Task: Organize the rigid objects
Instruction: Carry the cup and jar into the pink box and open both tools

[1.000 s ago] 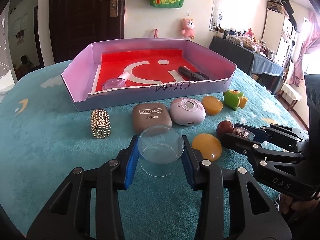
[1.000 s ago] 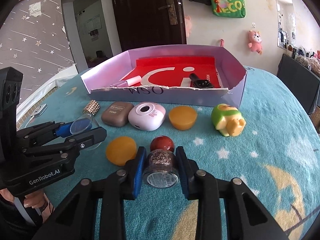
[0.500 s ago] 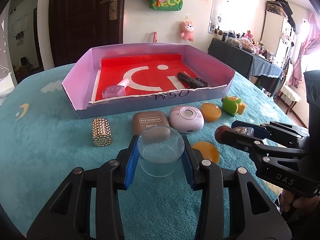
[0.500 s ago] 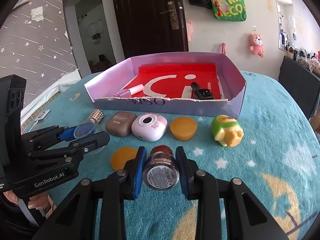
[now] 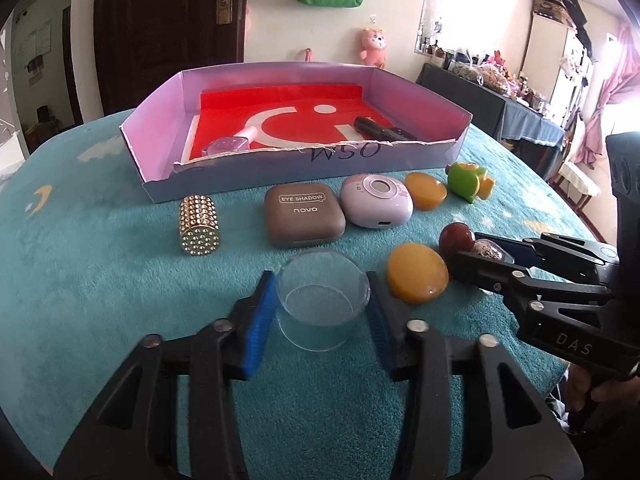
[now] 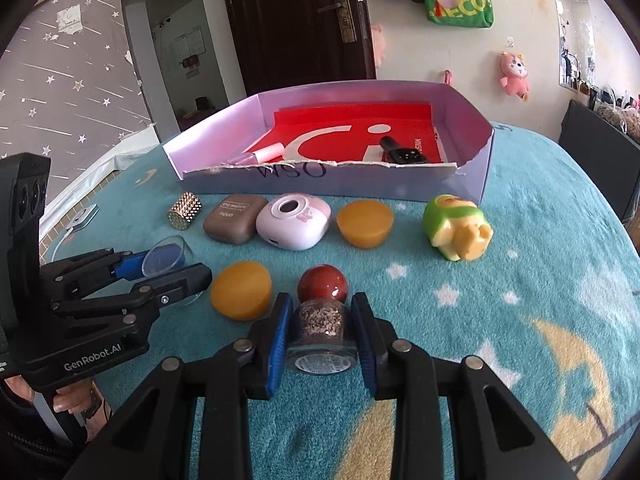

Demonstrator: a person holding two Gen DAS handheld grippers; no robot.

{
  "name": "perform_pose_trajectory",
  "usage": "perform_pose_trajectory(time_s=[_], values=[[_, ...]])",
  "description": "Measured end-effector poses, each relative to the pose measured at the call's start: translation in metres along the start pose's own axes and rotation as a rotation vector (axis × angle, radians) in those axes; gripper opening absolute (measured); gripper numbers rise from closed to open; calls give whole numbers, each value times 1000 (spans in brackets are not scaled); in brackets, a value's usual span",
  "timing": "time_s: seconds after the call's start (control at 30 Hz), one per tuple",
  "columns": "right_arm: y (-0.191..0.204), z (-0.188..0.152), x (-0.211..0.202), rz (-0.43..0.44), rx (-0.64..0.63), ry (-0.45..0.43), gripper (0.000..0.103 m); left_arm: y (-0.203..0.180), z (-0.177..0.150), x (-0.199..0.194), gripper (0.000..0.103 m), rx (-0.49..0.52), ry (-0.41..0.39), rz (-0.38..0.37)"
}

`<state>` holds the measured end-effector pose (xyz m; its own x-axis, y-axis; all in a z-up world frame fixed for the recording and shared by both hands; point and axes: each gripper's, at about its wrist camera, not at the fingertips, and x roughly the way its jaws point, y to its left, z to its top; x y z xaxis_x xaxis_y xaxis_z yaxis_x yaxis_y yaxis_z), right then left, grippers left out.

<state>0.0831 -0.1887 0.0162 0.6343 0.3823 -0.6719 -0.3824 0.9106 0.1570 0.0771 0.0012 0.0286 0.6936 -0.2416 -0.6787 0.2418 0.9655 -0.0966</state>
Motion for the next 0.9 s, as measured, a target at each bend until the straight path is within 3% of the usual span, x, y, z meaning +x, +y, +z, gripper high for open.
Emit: perform_pose_trajectory(time_s=[0.2,0.57,0.63,0.7,0.9], values=[[3,-1,3,-4,-17,-3,41,1,0,-1,58,-11,-8,2],[6,6,11,-73,-58,14,41,2,2,5,58,-10,14,11],[8,6,12,-78,-71,17,39,1,2,6,53,-4,14,12],[8,6,12,-75,-75,15,34,1,3,7,40,-1,15,15],[7,3,10,-63,-75,6,33,0,4,6,38,3,9,4]])
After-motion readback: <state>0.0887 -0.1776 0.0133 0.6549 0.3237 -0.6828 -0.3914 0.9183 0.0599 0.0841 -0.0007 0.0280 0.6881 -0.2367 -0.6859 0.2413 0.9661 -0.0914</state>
